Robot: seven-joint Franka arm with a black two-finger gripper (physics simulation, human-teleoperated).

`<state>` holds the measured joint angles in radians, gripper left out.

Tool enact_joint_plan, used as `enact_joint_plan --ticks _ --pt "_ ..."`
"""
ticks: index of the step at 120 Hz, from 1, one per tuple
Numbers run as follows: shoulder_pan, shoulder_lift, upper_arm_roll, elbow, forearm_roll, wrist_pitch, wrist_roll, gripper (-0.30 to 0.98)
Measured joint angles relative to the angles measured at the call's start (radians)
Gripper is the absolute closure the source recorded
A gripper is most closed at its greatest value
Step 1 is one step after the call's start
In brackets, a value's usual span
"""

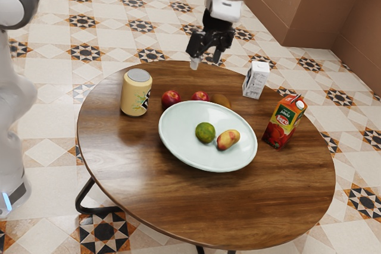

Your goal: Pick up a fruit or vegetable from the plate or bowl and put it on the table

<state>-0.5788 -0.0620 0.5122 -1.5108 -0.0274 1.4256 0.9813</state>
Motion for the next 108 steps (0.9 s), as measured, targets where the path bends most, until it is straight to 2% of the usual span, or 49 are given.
enact_joint_plan --ticks 5,11,16,30,58,79,95,108 --pt "0.001 -0.058 0.003 -0.066 0.02 0.023 0.014 0.01" --pt "0.139 -0.123 0.004 -0.135 0.047 0.045 0.029 0.0" --pt "0.199 -0.174 0.005 -0.188 0.067 0.06 0.041 0.0" --pt "0.225 -0.249 -0.004 -0.296 0.126 0.088 0.048 0.0" --pt "0.175 -0.295 -0.015 -0.451 0.171 0.139 0.013 0.0" --pt "0.008 -0.271 -0.017 -0.455 0.188 0.17 -0.006 0.0" --pt "-0.094 -0.2 -0.017 -0.457 0.178 0.203 -0.019 0.0" --pt "-0.113 -0.141 -0.014 -0.449 0.137 0.235 -0.032 0.0"
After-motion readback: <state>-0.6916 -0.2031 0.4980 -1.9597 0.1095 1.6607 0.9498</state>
